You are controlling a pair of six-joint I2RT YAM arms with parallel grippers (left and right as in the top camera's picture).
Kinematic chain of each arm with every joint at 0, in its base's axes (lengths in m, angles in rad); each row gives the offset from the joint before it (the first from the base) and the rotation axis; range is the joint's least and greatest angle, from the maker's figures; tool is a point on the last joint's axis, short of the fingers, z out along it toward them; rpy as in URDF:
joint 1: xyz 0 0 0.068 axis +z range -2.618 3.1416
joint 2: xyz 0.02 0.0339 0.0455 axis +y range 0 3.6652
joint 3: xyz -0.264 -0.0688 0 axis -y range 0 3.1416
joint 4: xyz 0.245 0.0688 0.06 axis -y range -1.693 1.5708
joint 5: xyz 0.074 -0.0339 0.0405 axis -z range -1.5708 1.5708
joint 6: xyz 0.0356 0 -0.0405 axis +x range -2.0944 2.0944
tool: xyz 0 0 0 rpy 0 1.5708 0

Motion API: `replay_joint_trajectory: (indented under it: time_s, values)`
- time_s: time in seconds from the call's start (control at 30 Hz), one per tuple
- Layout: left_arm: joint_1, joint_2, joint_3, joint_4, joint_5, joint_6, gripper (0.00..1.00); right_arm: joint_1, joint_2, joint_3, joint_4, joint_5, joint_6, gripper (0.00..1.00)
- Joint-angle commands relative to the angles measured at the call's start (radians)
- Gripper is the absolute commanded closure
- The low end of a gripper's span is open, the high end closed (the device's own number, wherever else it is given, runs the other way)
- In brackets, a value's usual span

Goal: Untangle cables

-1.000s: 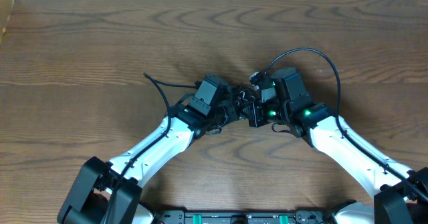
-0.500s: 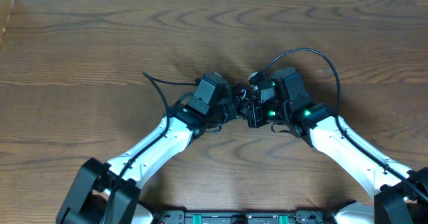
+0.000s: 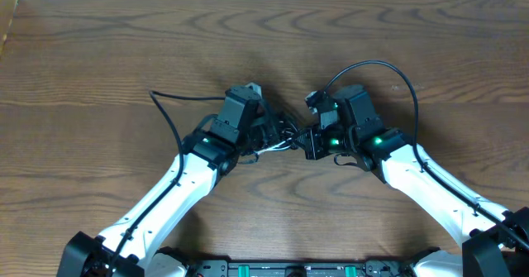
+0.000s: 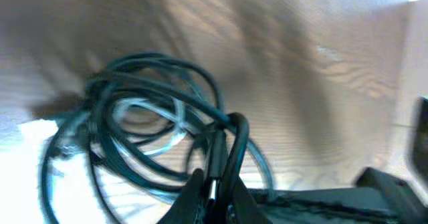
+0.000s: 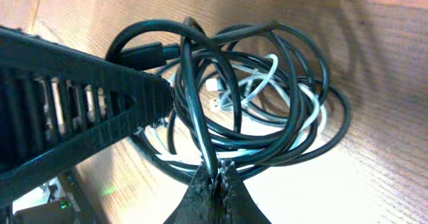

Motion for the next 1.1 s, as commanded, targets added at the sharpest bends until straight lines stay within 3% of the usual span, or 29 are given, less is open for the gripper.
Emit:
replay_joint_trajectory:
  time_s: [0.0,0.13,0.33,0.57,0.7,0.9,1.07]
  values:
    - [0.029,-0.025,0.003,-0.06,-0.064,0.058,0.92,0.002,-0.008,-0.019,-0.017,0.052,-0.005,0.99]
    - [0.043,-0.025,0.003,-0.117,-0.043,0.058,0.92,0.002,-0.008,-0.02,-0.035,0.116,-0.005,0.99]
    - [0.077,-0.025,0.003,-0.117,0.159,0.101,0.92,0.002,-0.008,-0.023,-0.037,0.138,-0.005,0.99]
    - [0.089,-0.025,0.003,-0.135,0.364,0.289,0.92,0.002,-0.008,-0.023,-0.038,0.176,-0.005,0.99]
    - [0.089,-0.025,0.003,-0.196,0.348,0.361,0.92,0.002,-0.008,-0.024,-0.038,0.179,-0.005,0.99]
    - [0.089,-0.024,0.003,-0.355,0.166,0.361,0.92,0.002,-0.008,-0.024,-0.038,0.179,-0.005,0.98]
    - [0.089,-0.024,0.003,-0.428,0.13,0.368,0.92,0.002,-0.008,-0.024,-0.037,0.179,-0.005,0.96]
